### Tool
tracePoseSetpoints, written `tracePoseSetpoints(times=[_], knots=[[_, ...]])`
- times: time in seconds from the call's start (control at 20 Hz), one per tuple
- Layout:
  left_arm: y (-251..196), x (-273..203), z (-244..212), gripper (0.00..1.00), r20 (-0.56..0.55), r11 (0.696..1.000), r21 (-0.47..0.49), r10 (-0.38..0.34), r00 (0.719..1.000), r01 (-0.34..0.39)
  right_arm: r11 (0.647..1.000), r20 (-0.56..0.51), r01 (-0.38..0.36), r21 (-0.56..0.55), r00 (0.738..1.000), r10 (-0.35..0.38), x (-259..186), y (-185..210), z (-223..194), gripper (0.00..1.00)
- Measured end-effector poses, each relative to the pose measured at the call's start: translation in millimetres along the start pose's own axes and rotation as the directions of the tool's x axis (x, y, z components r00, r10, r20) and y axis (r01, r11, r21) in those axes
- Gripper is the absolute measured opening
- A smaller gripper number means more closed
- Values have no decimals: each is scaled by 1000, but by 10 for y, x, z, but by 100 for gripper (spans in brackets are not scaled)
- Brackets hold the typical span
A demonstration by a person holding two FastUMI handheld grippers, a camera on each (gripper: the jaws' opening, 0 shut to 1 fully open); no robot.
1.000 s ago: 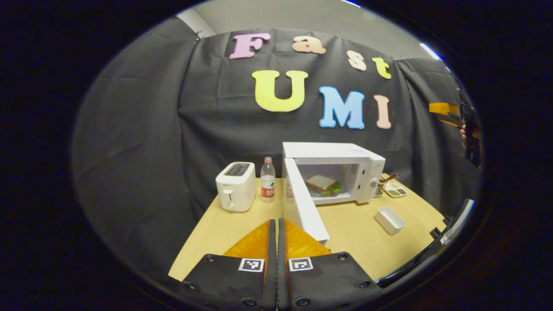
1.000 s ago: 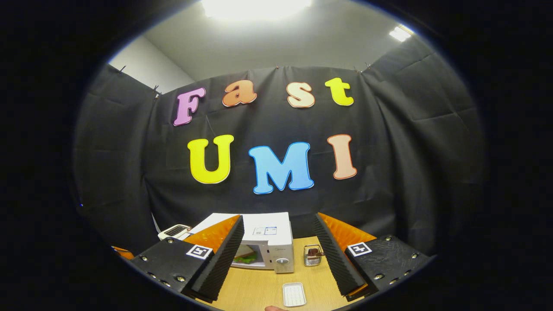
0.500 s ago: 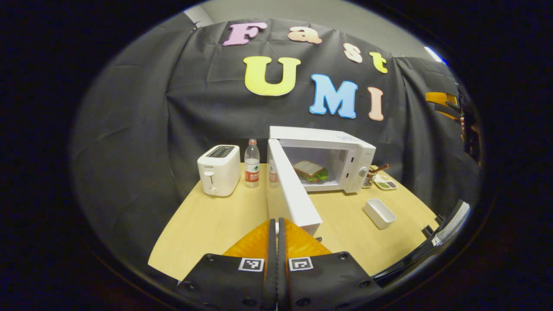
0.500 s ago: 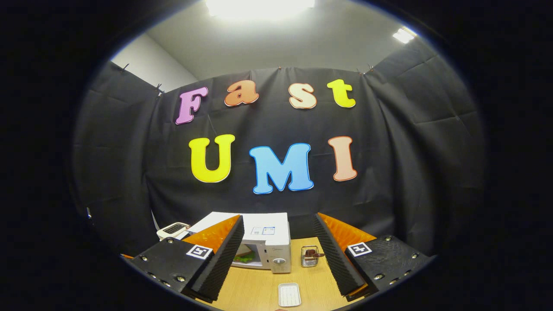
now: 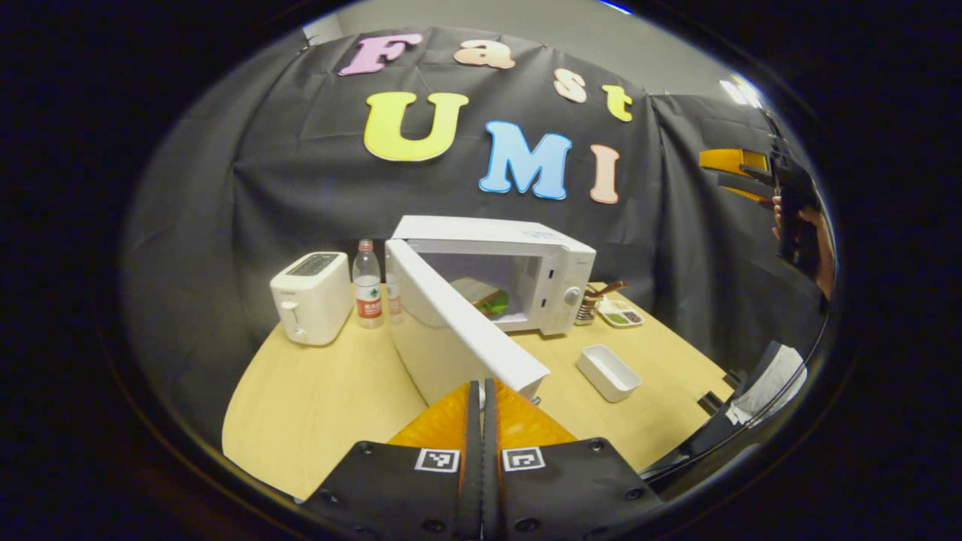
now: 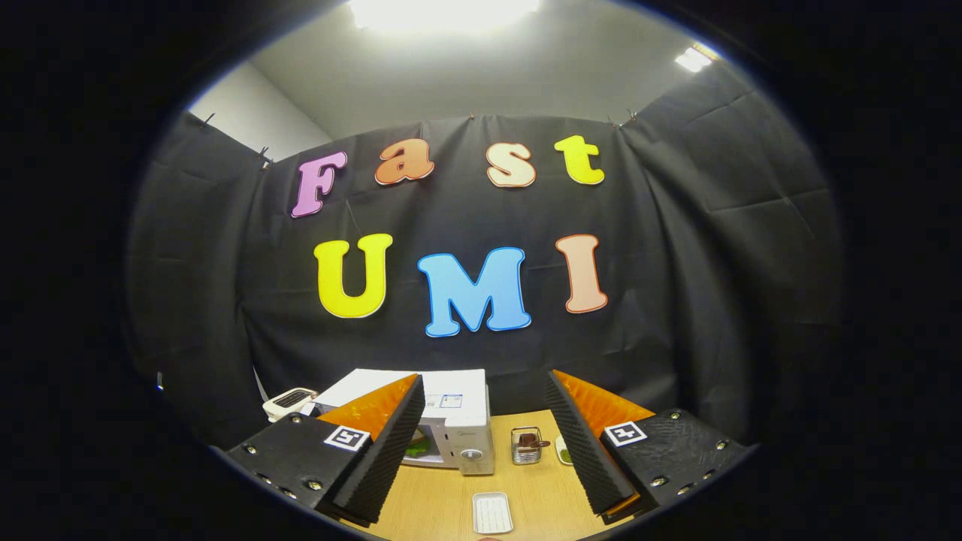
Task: Open the microwave oven with the left hand, put the food in, and close the microwave oven.
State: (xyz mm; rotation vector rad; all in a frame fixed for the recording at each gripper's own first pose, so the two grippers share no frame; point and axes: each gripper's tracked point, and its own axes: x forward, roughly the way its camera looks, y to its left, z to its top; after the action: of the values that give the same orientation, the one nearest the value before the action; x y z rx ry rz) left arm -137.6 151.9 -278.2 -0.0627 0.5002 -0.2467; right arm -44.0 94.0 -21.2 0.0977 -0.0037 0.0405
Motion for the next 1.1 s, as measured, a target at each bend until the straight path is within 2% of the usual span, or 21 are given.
tracePoseSetpoints(times=[0.3,0.65,1.1], knots=[[-452,403,153,7,-10,997,29,-77,997,77,1000,-2,4,-20,1000,-4,67,-206,18,98],[-849,926,318,7,-24,987,60,-145,989,146,998,-1,59,-24,998,-59,127,-647,47,98],[-1098,1472,461,7,-40,984,93,-148,988,151,994,-14,95,-55,995,-96,163,-1061,-22,98]])
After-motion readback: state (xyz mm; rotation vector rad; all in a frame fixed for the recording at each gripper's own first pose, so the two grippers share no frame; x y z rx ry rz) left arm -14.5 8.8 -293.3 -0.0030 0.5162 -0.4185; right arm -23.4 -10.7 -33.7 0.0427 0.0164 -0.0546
